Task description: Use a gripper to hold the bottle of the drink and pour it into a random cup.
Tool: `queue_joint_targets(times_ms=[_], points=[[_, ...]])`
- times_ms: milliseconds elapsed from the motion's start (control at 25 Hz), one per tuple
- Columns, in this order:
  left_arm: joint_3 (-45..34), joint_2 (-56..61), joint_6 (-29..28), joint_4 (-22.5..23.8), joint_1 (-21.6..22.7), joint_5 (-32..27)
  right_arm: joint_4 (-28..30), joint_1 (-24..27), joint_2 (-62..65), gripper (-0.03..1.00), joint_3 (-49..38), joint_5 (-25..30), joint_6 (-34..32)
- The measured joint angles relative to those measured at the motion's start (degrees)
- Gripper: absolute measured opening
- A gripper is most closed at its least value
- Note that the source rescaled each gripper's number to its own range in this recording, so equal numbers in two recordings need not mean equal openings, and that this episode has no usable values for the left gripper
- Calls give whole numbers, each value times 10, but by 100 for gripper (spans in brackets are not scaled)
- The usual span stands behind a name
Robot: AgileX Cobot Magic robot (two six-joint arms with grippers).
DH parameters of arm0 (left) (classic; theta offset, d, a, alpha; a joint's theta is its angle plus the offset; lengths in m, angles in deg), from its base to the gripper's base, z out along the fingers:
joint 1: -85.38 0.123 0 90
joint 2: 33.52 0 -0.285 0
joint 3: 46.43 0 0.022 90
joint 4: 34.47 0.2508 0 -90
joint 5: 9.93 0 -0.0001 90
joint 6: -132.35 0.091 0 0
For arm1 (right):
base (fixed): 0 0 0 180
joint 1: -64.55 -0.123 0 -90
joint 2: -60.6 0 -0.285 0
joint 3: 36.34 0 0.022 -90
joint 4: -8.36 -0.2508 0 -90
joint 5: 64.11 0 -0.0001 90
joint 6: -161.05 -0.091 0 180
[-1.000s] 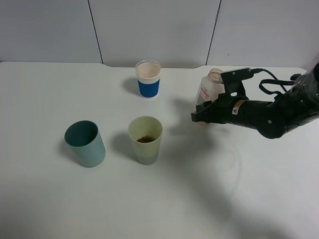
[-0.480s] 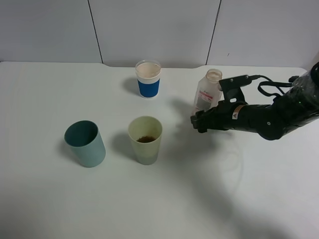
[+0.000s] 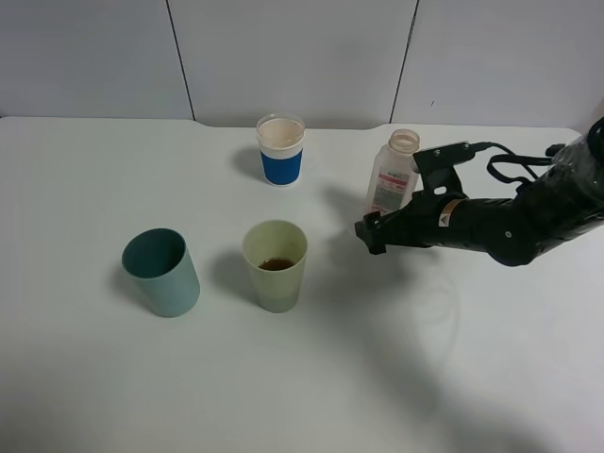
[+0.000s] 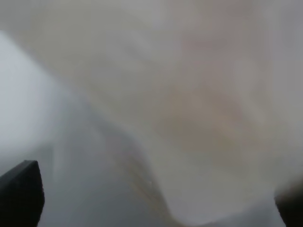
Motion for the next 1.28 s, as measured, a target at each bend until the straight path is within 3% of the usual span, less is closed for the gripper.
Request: queue_joint_targets(times_ms=[160,720,1000,1280], points=[[0,0,0,0,0,0,0,-12,35,98,0,24,0],[0,0,0,0,0,0,12,-17,307,98,-2,230,2],[0,0,0,0,0,0,72,-17,450,98,-2,303,2],[0,0,0,0,0,0,96,39,556,98,-2,427,-2]])
